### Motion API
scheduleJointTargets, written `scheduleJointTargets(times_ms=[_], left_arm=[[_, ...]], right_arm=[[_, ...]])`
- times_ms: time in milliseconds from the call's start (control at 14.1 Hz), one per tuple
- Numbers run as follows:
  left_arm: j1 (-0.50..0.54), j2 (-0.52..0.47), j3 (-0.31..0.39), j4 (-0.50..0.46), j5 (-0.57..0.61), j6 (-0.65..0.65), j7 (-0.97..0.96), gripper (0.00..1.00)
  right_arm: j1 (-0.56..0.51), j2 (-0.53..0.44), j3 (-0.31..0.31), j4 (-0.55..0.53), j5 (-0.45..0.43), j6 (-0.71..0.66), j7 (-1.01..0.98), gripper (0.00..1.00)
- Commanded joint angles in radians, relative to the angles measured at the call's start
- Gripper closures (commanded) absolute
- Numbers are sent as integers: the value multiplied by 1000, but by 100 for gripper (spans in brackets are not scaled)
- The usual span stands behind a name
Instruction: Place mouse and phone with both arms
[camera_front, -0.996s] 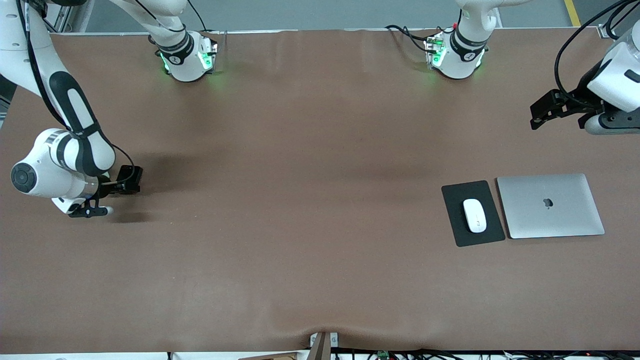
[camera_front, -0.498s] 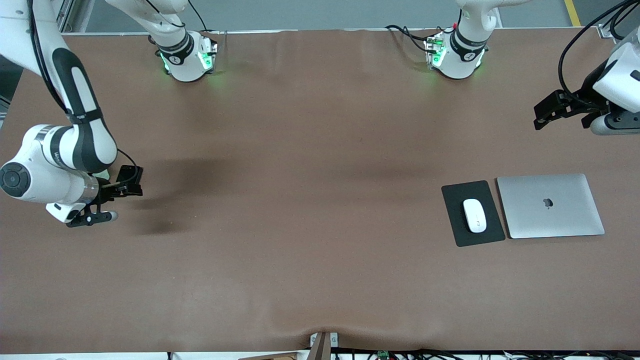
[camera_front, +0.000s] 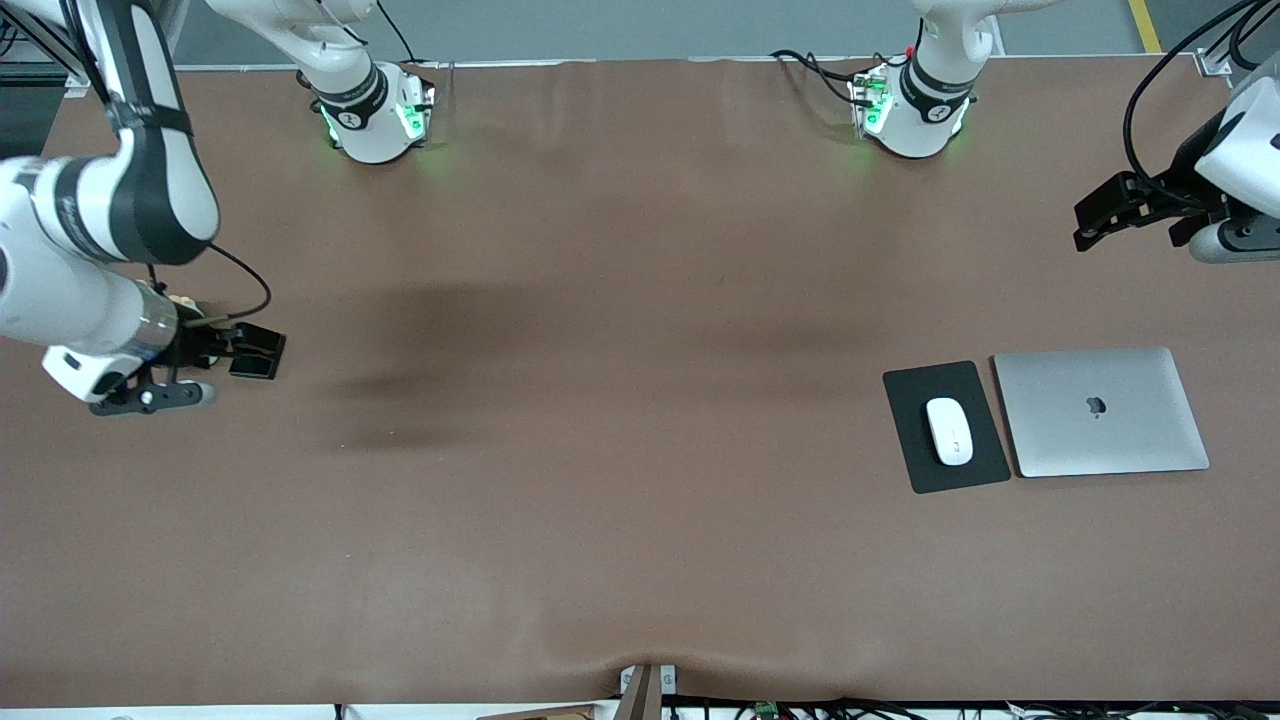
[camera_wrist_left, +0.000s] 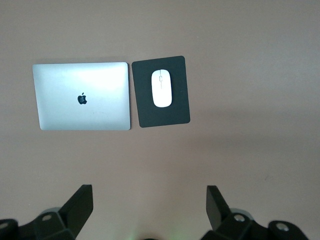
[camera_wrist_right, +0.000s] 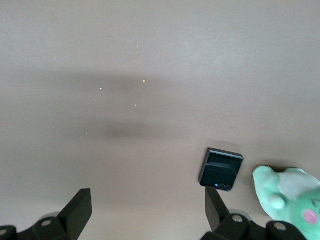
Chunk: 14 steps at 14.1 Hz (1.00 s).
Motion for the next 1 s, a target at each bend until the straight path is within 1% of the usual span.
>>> scheduleJointTargets(times_ms=[0, 142, 213, 356, 711, 925], left_arm=[[-3, -22, 4, -8, -9, -13, -14, 0], [-3, -22, -1, -8, -8, -13, -15, 0], [-7, -22, -7, -7, -5, -13, -20, 0], [-10, -20, -10, 1, -2, -13, -38, 0], [-11, -15, -10, 10, -2, -13, -40, 0], [-7, -19, -9, 8, -2, -15, -41, 0]], right_arm=[[-6, -56, 0, 54, -3, -117, 7, 0], [-3, -56, 2, 149, 0, -258, 16, 0], [-6, -61, 0, 171, 18, -292, 16, 0], [-7, -107, -3, 177, 63, -314, 14, 0], [2, -210, 5, 174, 70, -397, 62, 0], [40, -240, 11, 174, 67, -415, 111, 0]])
